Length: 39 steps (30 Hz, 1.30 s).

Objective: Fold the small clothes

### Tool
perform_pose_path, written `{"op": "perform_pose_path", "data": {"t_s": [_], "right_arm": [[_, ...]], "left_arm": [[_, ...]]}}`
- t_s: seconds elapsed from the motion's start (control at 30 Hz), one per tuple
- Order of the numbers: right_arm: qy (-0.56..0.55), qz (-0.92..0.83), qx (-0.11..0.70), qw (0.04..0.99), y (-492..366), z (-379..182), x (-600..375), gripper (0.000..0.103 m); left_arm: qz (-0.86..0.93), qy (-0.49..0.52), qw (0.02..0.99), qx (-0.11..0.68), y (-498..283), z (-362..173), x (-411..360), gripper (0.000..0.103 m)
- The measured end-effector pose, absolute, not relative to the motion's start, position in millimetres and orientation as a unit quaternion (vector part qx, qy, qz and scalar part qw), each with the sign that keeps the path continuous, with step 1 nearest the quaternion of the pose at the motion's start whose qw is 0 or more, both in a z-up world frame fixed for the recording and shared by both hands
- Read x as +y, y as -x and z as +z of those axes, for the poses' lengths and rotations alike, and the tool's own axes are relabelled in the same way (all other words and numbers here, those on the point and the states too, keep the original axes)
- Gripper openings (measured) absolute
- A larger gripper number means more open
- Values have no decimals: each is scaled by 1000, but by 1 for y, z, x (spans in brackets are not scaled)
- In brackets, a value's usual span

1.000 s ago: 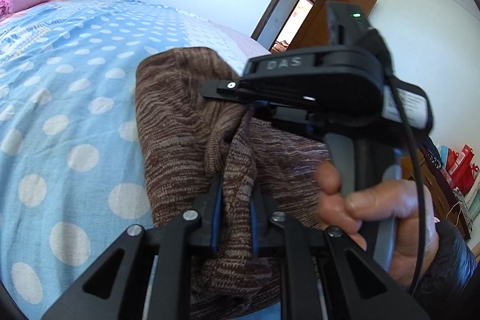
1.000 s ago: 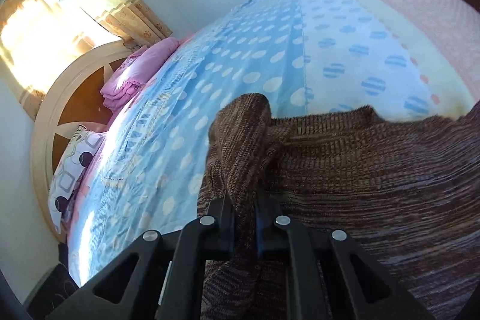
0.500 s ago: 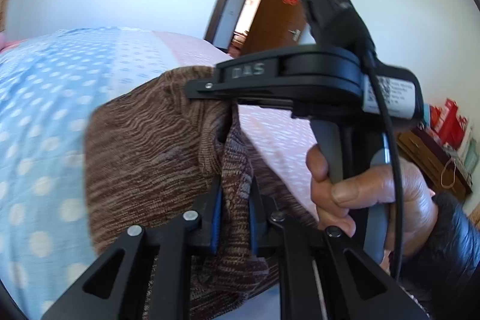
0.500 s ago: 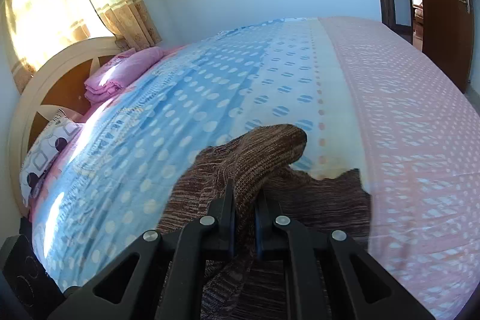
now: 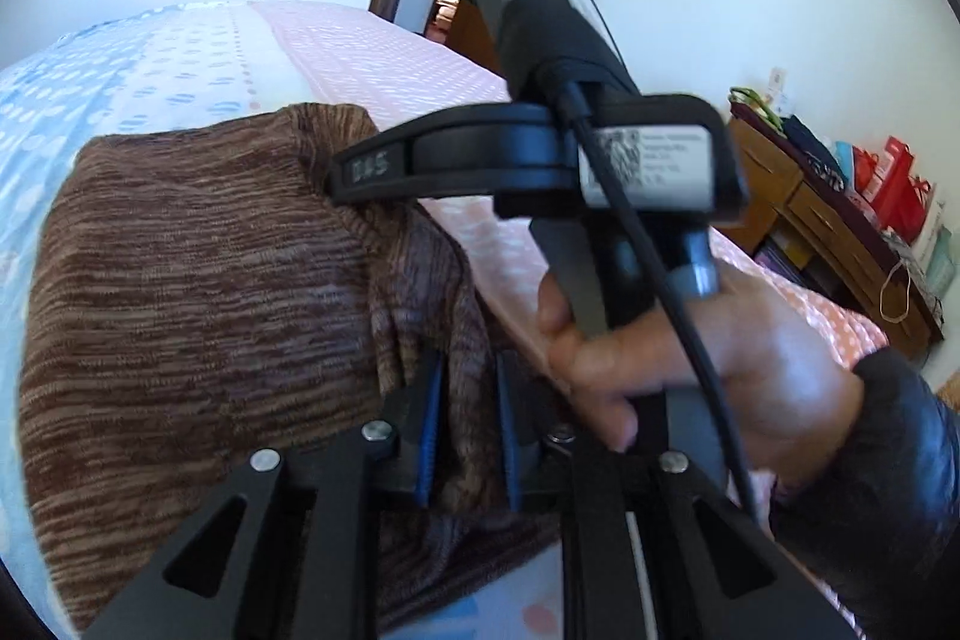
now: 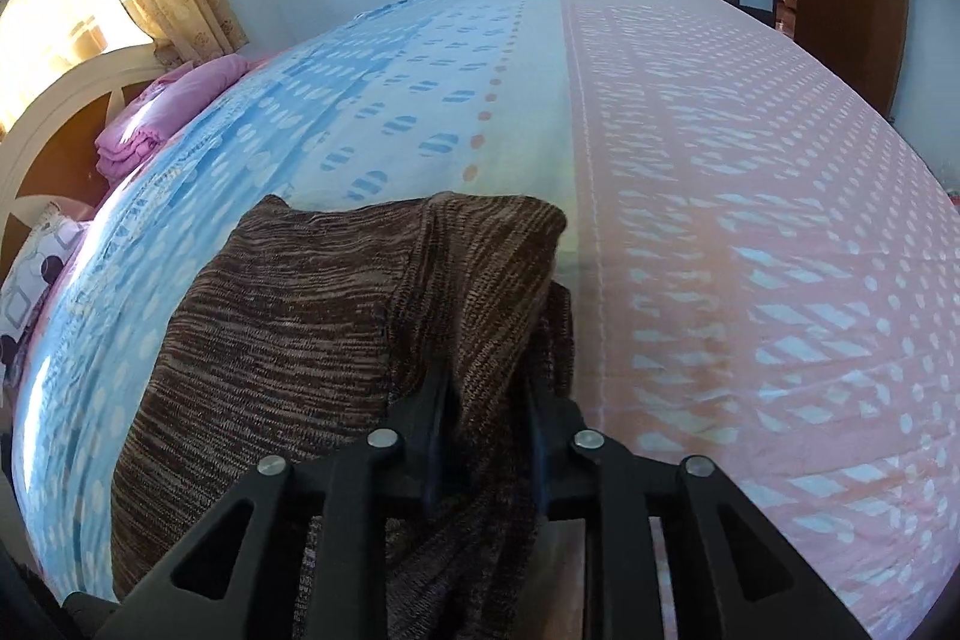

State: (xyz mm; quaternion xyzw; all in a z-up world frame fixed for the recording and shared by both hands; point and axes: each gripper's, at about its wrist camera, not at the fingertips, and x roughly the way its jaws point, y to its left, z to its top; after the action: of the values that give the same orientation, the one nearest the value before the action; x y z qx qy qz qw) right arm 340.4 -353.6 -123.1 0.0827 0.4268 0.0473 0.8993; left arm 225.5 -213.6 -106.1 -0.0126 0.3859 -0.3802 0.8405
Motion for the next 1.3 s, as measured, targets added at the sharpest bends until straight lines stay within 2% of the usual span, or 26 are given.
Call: {"op": "perform_pose_path", "data": {"t_s": [0.03, 0.07, 0.1, 0.13, 0.17, 0.2, 0.4, 0.47, 0.53, 0.8, 0.83, 0.87, 1.0, 1.1, 1.13, 1.2, 1.3], "right_arm": [[-89, 28, 421, 902, -334, -119, -361, 34], [-101, 7, 410, 906, -322, -113, -371, 34], [-111, -3, 401, 909, -312, -107, -377, 34], [-126, -12, 387, 914, -293, -100, -384, 34], [-137, -11, 379, 915, -279, -94, -387, 34], [-149, -2, 373, 916, -262, -89, -387, 34], [-175, 39, 359, 916, -183, -79, -355, 39], [-173, 43, 355, 918, -169, -79, -340, 57], [-154, 39, 355, 921, -162, -82, -322, 63], [-108, -9, 415, 903, -191, -123, -284, 62], [-120, -13, 416, 901, -193, -126, -287, 47], [-146, -5, 421, 895, -195, -129, -291, 11], [-364, 111, 388, 839, -188, -137, -331, 11], [-497, 145, 374, 769, -178, -164, -365, 11], [-504, 129, 382, 764, -174, -173, -374, 11], [-488, 102, 395, 771, -165, -186, -387, 2], [-466, 98, 401, 783, -156, -177, -389, 3]], "left_arm": [[-381, 13, 839, 387, -223, -103, -208, 19], [-384, 15, 837, 389, -220, -101, -199, 25], [-385, 19, 837, 389, -216, -97, -188, 40], [-383, 19, 839, 386, -210, -95, -178, 51], [-376, 22, 845, 378, -205, -93, -166, 67], [-366, 30, 855, 366, -200, -94, -150, 71], [-309, 67, 873, 372, -197, -107, -96, 71], [-281, 65, 880, 377, -200, -107, -82, 71], [-259, 65, 886, 378, -205, -109, -78, 71], [-207, 67, 890, 401, -221, -113, -74, 71], [-203, 65, 889, 405, -224, -115, -75, 71], [-201, 64, 888, 408, -225, -115, -74, 71], [-205, 43, 889, 407, -231, -120, -83, 71], [-207, 53, 884, 416, -235, -129, -79, 73], [-212, 65, 882, 416, -235, -131, -75, 73], [-215, 66, 883, 412, -234, -131, -73, 73], [-212, 41, 888, 407, -231, -131, -79, 74]]}}
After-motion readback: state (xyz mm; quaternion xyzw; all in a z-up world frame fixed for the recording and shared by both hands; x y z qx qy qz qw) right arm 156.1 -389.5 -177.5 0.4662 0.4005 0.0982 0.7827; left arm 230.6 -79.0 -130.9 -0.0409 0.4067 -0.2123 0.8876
